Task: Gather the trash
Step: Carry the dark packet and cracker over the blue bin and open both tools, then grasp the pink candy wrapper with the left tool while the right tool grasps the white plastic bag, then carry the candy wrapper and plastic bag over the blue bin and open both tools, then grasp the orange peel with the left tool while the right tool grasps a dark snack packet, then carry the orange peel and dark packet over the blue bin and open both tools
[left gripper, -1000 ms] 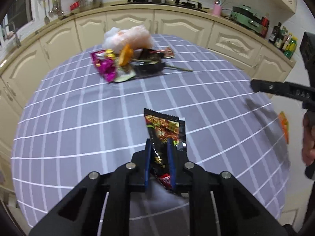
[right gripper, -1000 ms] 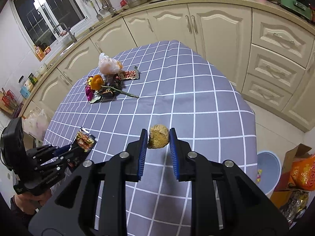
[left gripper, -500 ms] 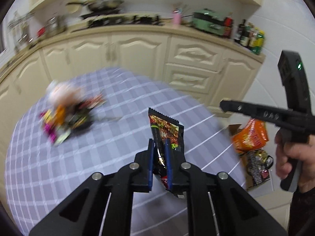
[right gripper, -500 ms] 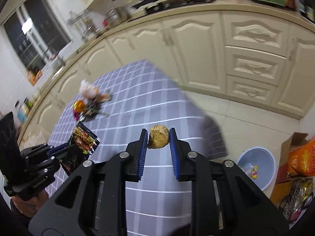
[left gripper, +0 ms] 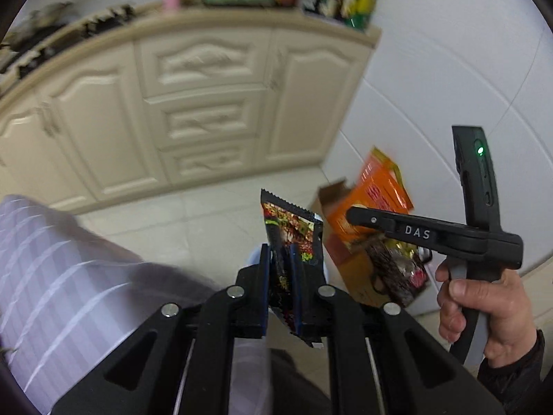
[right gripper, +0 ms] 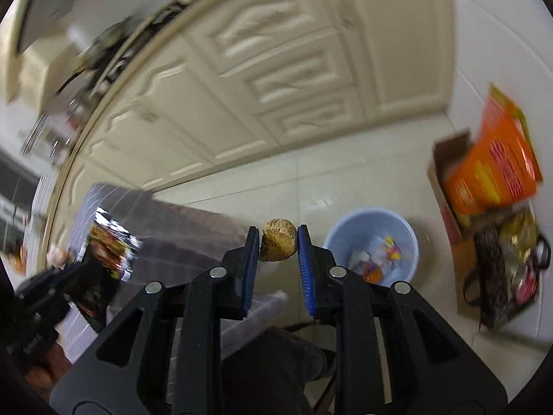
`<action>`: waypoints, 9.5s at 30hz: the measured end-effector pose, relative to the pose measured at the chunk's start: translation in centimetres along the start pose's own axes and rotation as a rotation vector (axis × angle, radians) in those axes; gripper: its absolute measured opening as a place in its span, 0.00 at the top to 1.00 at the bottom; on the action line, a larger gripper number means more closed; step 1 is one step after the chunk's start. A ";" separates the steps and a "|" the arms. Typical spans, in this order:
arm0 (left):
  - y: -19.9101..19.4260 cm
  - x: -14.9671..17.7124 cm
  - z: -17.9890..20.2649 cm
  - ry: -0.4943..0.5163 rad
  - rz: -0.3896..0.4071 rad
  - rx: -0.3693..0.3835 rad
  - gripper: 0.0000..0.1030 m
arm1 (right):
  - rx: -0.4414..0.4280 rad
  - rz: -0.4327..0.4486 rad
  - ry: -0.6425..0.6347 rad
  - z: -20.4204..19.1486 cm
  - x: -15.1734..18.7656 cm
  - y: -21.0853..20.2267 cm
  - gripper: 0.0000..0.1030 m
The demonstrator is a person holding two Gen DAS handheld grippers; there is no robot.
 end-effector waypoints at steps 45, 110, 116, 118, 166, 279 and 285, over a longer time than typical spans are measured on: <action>-12.0 1.4 -5.8 -0.112 0.258 -0.228 0.14 | -0.065 0.138 -0.191 -14.7 0.5 -5.9 0.06; -25.9 24.3 -37.7 -0.774 0.384 -0.498 0.66 | -0.356 -0.131 -0.855 -50.7 14.6 6.3 0.63; -27.1 21.1 -31.2 -0.662 0.427 -0.467 0.66 | -0.380 -0.055 -0.759 -44.9 12.2 1.2 0.63; -26.8 19.9 -29.1 -0.620 0.427 -0.447 0.66 | -0.370 -0.025 -0.720 -42.0 11.0 -0.4 0.63; 12.1 -1.3 1.6 0.000 -0.142 -0.096 0.16 | 0.047 0.035 0.221 8.8 -0.9 1.3 0.07; -27.6 23.9 -30.5 -0.601 0.366 -0.516 0.88 | -0.229 0.015 -0.688 -38.8 13.1 1.7 0.87; -25.8 17.9 -25.8 -0.484 0.380 -0.461 0.88 | -0.233 0.114 -0.596 -33.7 8.5 -3.3 0.87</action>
Point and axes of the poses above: each gripper's, at about its wrist camera, not at the fingertips, and y roughly the way its jaws point, z to its right, x to its underside, the point moved 8 cm from there along y, roughly the way its jaws point, and after that the axes turned 3 degrees about -z, right-handed, at the moved point
